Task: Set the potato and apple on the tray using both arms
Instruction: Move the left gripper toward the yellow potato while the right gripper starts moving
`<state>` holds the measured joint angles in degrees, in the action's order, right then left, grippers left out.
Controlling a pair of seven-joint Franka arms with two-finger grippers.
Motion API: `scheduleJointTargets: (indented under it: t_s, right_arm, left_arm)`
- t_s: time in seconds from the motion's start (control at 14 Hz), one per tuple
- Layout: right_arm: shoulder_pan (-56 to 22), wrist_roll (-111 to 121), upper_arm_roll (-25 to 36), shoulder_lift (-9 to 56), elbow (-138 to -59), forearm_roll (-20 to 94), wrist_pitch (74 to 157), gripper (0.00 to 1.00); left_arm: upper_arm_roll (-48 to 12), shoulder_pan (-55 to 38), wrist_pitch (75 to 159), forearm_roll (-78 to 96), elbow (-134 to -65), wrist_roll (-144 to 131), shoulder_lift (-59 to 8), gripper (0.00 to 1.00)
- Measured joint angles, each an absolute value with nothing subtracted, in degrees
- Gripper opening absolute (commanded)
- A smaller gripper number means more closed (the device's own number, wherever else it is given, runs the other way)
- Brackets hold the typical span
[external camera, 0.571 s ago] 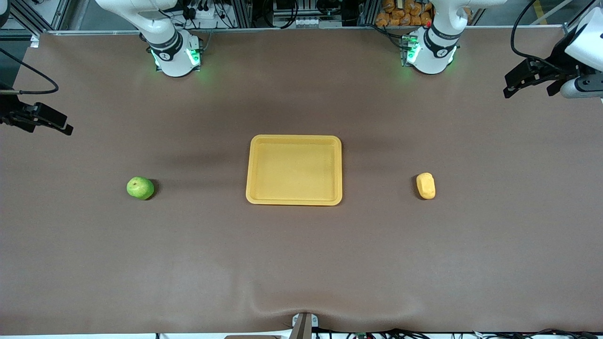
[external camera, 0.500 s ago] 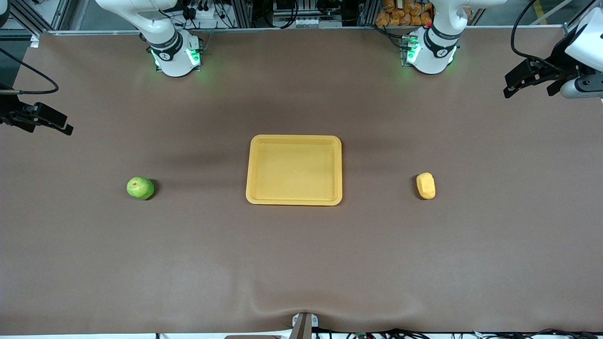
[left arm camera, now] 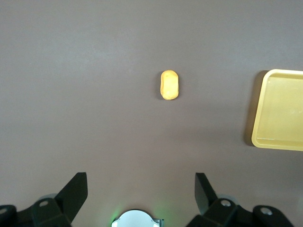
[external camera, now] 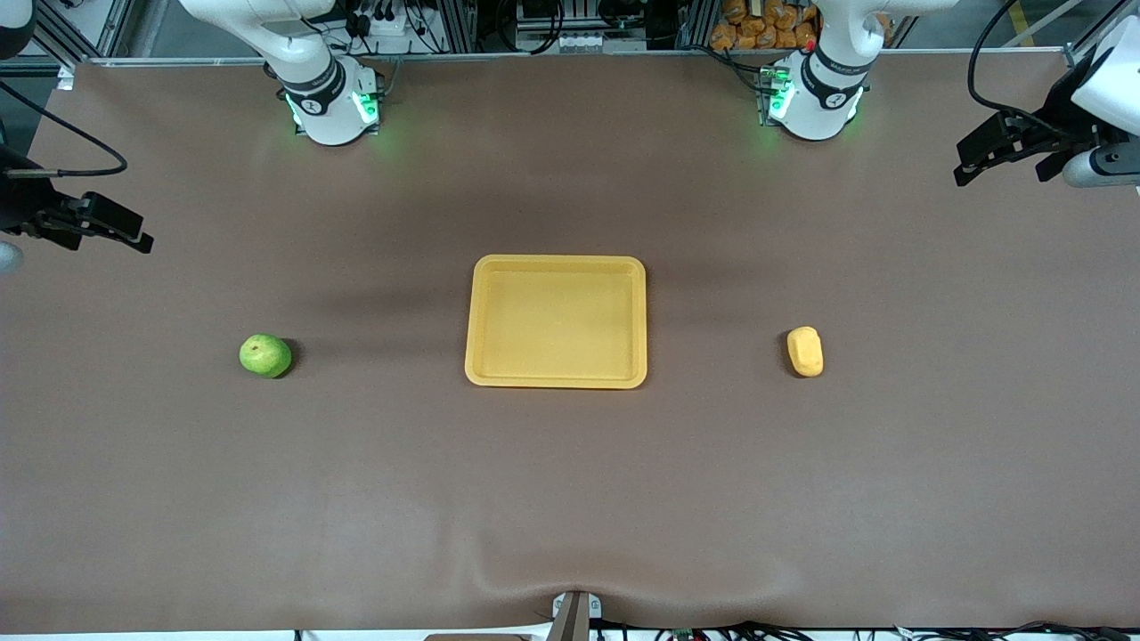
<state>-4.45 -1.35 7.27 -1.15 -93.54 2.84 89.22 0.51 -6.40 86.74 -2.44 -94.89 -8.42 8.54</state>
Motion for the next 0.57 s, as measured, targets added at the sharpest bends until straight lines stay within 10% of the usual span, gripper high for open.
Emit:
scheduleJointTargets:
  t_s: [0.57]
  right_arm:
    - [-5.85, -1.36, 7.26, -0.83, -95.90, 2.84, 84.15, 1.00]
  left_arm:
    - [0.32, -6.61, 87.98, -2.55, -95.31, -8.42, -0.22, 1.00]
